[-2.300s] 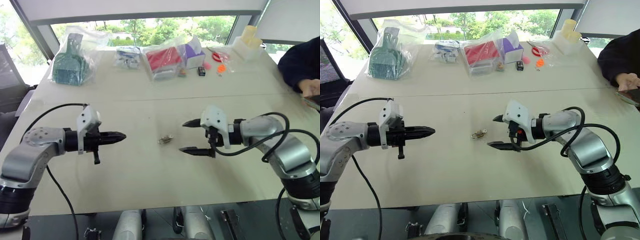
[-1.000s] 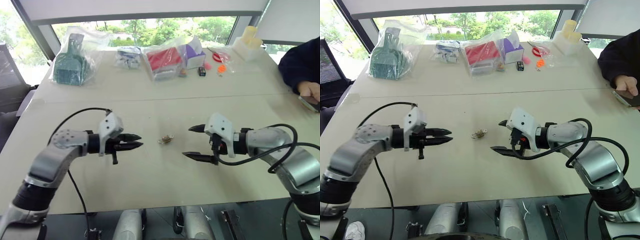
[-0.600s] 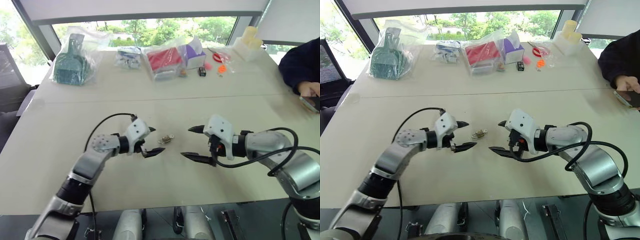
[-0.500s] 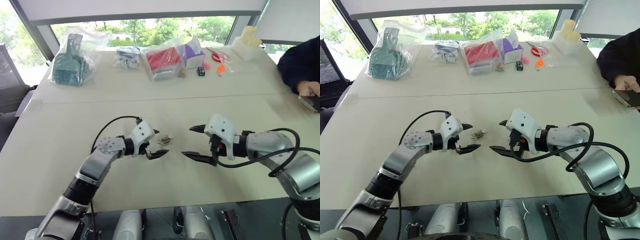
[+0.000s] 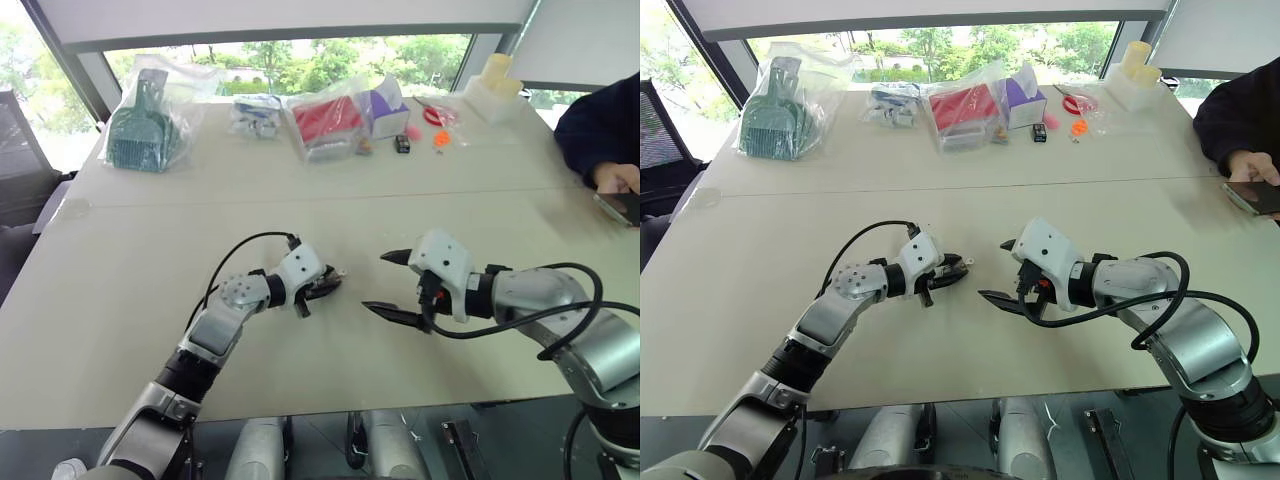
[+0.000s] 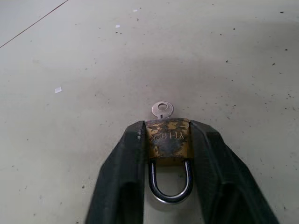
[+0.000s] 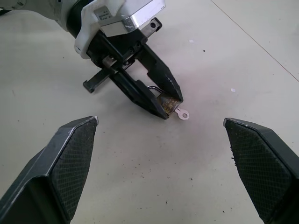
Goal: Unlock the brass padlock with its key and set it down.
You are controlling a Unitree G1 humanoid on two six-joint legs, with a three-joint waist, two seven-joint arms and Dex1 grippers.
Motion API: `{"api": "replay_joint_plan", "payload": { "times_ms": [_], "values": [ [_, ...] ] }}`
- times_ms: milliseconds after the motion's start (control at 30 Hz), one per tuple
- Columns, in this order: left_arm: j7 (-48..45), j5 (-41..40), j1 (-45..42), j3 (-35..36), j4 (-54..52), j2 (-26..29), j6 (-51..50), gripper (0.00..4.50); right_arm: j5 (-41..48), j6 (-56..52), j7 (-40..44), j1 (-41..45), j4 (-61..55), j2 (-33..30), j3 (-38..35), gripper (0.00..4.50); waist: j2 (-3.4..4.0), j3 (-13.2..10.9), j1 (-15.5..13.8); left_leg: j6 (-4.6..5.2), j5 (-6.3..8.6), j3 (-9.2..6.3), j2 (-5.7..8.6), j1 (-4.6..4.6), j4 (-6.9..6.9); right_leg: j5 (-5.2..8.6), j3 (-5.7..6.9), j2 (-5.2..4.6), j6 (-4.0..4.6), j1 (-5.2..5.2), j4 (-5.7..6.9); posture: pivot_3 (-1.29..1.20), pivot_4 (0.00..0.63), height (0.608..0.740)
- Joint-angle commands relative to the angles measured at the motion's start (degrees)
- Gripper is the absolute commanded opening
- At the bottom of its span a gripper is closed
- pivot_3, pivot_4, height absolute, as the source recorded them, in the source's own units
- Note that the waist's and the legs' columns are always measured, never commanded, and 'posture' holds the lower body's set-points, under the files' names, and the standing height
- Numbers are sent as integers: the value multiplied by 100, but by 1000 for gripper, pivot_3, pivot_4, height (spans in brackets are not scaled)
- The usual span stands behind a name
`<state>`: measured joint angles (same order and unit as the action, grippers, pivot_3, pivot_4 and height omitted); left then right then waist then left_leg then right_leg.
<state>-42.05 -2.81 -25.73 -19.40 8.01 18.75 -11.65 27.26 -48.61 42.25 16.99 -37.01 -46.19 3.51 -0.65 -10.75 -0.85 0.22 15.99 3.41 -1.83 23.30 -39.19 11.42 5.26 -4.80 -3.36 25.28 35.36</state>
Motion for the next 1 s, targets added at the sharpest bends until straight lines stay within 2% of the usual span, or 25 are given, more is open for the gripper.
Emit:
{"api": "replay_joint_plan", "payload": {
  "times_ms": [33, 167, 300, 500, 767, 1000],
  "values": [
    [-24, 182, -80, 158, 274, 261, -50, 769, 36, 31, -59, 110, -208, 27, -55, 4500, 0, 0, 0, 0, 0, 0, 0, 0, 0, 0, 0, 0, 0, 0, 0, 0, 150, 740],
    [-912, -305, -217, 406, 190, 806, -8, 769, -253, 263, -192, 299, -94, 168, 300, 4500, -2, 2, 65, 0, 0, 1, -4, -1, 1, -1, 0, 10, 1, 3, 1, 0, 150, 740],
    [-2036, -1022, -566, 779, 92, 1342, -217, 769, -1260, 1056, -366, 709, 475, 360, 1106, 4500, -1, 0, 62, 1, 0, -2, -8, 2, 5, 4, 1, 20, 8, 17, 16, 0, 150, 740],
    [-3091, -1377, -1215, 994, 435, 1812, -332, 769, -2447, 2324, -389, 1241, 1455, 685, 1881, 4500, -2, 0, -10, 0, 0, 7, 2, 13, 0, 5, 4, 3, 6, 13, 3, 0, 150, 740],
    [-3558, -1288, -1996, 958, 1094, 1614, -110, 769, -3623, 3926, -730, 1791, 2560, 1314, 2157, 4500, -4, -2, 22, 0, 0, 33, 3, 16, -1, 0, 1, 8, -4, 13, -4, 0, 150, 740],
    [-3660, -1117, -2183, 875, 1348, 1356, 80, 769, -3991, 4364, -664, 1951, 2977, 1666, 2110, 4500, -4, -2, 23, 0, -1, 35, 1, 15, -1, -1, 1, 11, -4, 14, -2, 0, 150, 740]
  ]
}}
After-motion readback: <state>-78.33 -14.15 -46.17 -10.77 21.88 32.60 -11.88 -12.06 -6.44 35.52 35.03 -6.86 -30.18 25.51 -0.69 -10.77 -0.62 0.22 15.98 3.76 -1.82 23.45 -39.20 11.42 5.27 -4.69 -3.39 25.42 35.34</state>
